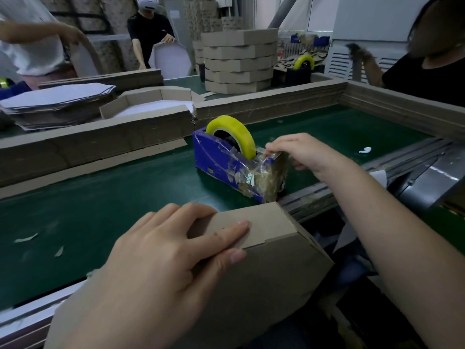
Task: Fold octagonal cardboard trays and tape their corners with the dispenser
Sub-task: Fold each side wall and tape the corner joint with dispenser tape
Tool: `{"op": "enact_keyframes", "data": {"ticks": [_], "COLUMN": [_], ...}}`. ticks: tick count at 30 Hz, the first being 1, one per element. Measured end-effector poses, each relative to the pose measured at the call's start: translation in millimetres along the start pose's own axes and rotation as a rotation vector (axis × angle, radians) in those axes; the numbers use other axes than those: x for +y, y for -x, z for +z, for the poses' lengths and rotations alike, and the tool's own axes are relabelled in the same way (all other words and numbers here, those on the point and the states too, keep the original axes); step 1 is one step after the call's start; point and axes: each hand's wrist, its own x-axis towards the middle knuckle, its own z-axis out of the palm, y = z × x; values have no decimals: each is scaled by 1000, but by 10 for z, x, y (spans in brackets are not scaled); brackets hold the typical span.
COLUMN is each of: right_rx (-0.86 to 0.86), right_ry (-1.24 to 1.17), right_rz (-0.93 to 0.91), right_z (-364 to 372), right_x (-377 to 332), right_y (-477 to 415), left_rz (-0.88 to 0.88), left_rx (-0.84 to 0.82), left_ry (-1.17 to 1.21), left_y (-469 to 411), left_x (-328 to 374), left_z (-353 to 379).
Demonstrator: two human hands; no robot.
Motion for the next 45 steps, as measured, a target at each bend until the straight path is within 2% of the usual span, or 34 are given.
{"op": "enact_keyframes", "data": {"ticks": [2, 6, 12, 19, 24, 30, 36, 38, 40, 42, 45], "right_rx": [-28, -15, -1, 14, 4, 49, 8, 24, 87, 198, 369], "right_ry": [-46, -480, -567, -778, -942, -994, -1132, -1095, -954, -653, -43], "right_rz": [-14, 73, 127, -60, -124, -223, -293, -303, -291, -312, -341], "right_z": [-37, -94, -96, -41, -10, 87, 156, 185, 197, 157, 10], "right_x": [-36, -91, -83, 126, 242, 369, 513, 589, 677, 766, 835], "right_y": [2, -32, -54, -29, -7, 49, 84, 85, 77, 82, 123], "left_rz": [8, 10, 19, 14, 15, 9, 4, 2, 5, 6, 9], "left_rx": [13, 19, 9, 22, 17, 14, -7, -9, -9, -5, 14], "left_ry": [-2, -5, -16, -13, -15, -4, -10, -10, -6, -2, 19], "left_y": [-3, -3, -8, 10, -2, 10, -5, -9, -11, -15, -30], "left_x": [8, 17, 35, 20, 8, 10, 25, 26, 28, 26, 15], "left_z": [5, 12, 14, 8, 7, 2, 5, 6, 5, 6, 14]}}
